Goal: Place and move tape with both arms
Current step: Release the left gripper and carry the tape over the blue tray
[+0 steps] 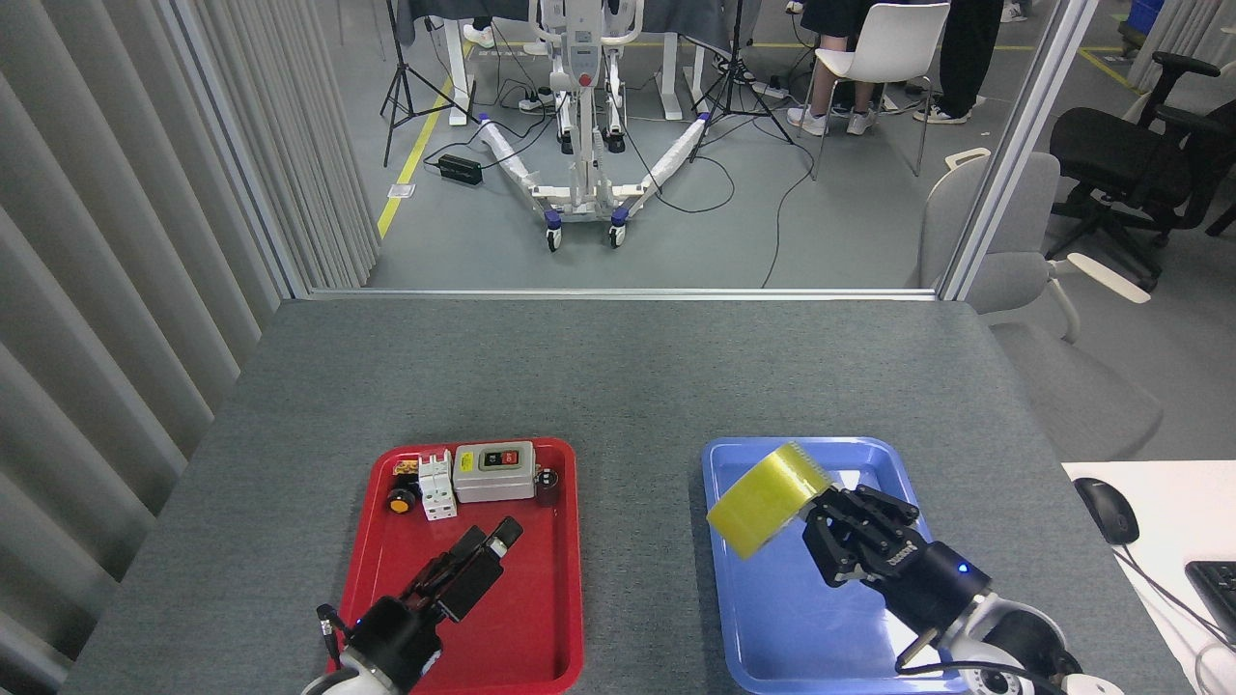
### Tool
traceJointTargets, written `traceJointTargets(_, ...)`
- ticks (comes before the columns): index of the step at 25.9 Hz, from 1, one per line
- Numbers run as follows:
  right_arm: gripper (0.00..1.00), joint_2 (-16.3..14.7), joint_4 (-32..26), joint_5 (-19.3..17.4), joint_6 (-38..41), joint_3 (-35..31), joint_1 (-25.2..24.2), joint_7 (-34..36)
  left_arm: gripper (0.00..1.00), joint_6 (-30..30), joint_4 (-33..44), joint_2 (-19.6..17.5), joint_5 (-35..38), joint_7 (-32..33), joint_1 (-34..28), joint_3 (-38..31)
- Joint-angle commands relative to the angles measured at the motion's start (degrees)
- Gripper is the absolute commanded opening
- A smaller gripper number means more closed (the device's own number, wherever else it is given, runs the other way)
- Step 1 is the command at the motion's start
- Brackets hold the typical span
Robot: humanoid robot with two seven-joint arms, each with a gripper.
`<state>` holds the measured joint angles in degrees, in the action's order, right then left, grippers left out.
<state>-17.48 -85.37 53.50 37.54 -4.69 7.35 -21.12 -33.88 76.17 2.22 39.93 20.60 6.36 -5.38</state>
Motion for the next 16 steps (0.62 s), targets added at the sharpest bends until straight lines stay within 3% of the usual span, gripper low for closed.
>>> traceJointTargets(1, 0.26, 1.5, 0.1, 0.1, -4.3, -7.0, 0.1, -6.9, 1.00, 5.7, 3.6, 0.0, 28.4, -23.7, -0.5, 0.5)
traceJointTargets(3, 0.26, 0.2, 0.6, 0.1, -10.4, -6.7, 0.3, -9.2, 1.00, 18.4, 5.1, -0.1, 41.3, -33.4, -0.6, 4.5)
traceJointTargets(6, 0.26, -5.2, 1.3, 0.0, -19.8, -4.7, 1.0, -13.9, 1.00, 36.3, 5.5, -0.1, 43.0, -36.0, -0.8, 9.1)
traceJointTargets(11, 0.27, -13.0, 2.7, -0.9, -31.6, 4.3, 2.3, -19.2, 1.00, 33.2, 7.1, -0.2, 43.0, -35.7, -1.0, 9.5)
traceJointTargets(16, 0.27, -13.9, 3.1, -0.9, -36.4, 7.8, 2.4, -23.7, 1.00, 33.4, 6.7, -0.2, 43.0, -35.9, -1.0, 9.4)
